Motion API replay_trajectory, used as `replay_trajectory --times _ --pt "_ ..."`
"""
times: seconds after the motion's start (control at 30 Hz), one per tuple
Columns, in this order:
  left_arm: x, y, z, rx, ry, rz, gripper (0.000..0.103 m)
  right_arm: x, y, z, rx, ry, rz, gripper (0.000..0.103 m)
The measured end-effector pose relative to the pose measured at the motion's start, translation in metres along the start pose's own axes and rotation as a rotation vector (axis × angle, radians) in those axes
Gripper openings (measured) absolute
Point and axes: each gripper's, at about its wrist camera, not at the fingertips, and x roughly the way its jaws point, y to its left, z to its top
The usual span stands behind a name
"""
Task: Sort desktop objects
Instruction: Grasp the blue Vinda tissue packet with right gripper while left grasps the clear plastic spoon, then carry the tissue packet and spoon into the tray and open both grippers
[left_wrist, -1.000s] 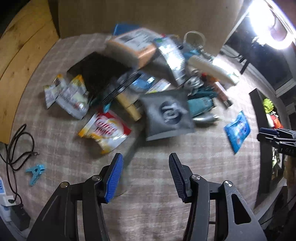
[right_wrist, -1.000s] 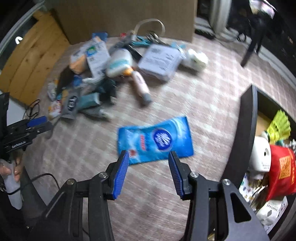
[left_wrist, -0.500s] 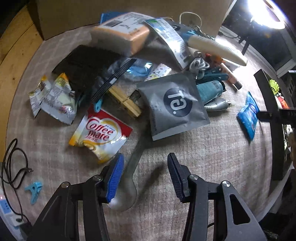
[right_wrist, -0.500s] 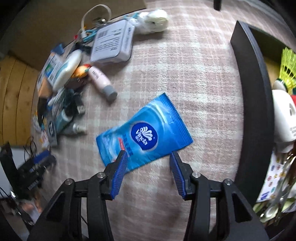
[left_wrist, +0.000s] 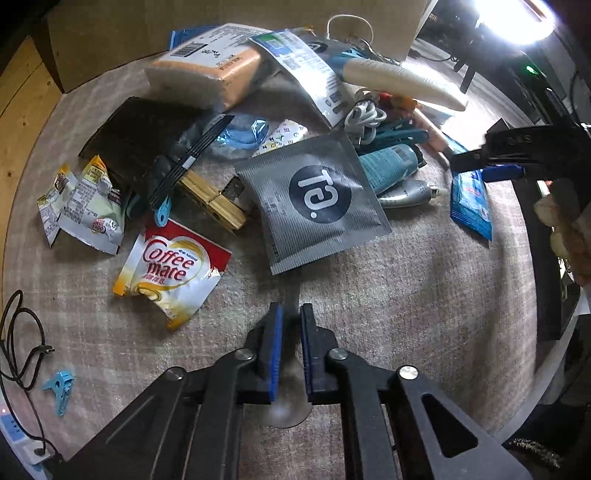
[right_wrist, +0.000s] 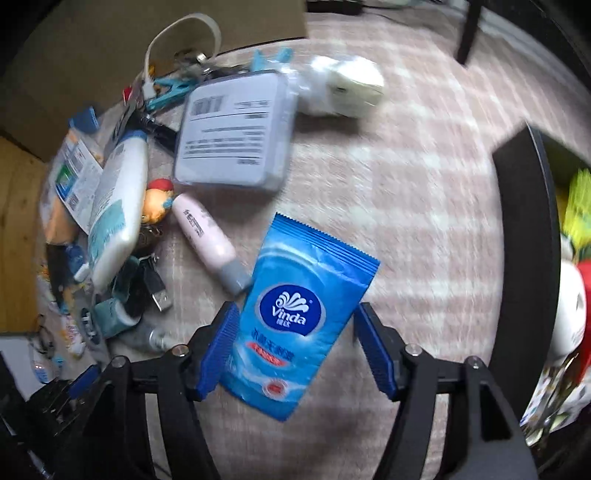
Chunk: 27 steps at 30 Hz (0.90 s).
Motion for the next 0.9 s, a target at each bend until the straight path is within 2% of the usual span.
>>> replay_trajectory --times 0.03,0.13,0.23,0.33,0.4,0.5,0.57,0.7,0.87,0.9 --pt "-0.001 0.0 -0.001 -0.003 -0.001 -0.002 0.007 0.003 0.009 0.001 -0.023 0.005 -0.025 0.078" --pt "-0.004 0.002 -0.003 -0.017 -0.008 -0.014 0.007 0.01 0.035 -0.004 -0.141 -0.011 -0.118 0.08" --pt "-0.007 0.006 -0.005 -0.041 -0.013 -0.032 0.007 0.01 0.045 -0.014 -0.218 -0.034 -0.111 0.077" --pt "-0.009 0.01 -0.007 -0.069 -0.014 -0.055 0.007 0.006 0.044 -0.024 -0.277 -0.024 -0.1 0.058" --pt "-0.012 0.013 -0.01 -0.096 -0.015 -0.073 0.007 0.003 0.04 -0.031 -0.296 -0.015 -0.089 0.049" --pt "-0.014 0.01 -0.014 -0.113 -0.004 -0.096 0.007 -0.002 0.028 -0.043 -0.285 -0.008 -0.047 0.031" --pt "-0.015 0.004 -0.02 -0.121 0.007 -0.117 0.007 -0.004 0.019 -0.05 -0.268 -0.004 -0.02 0.023" --pt "-0.019 -0.009 -0.029 -0.13 0.013 -0.134 0.007 -0.007 0.004 -0.068 -0.238 0.007 0.045 0.014" --pt "-0.029 -0.018 -0.028 -0.157 -0.003 -0.158 0.007 -0.012 -0.01 -0.088 -0.198 -0.008 0.094 0.013" --pt "-0.032 -0.025 -0.027 -0.159 -0.008 -0.162 0.007 -0.015 -0.027 -0.095 -0.197 -0.009 0.103 0.013"
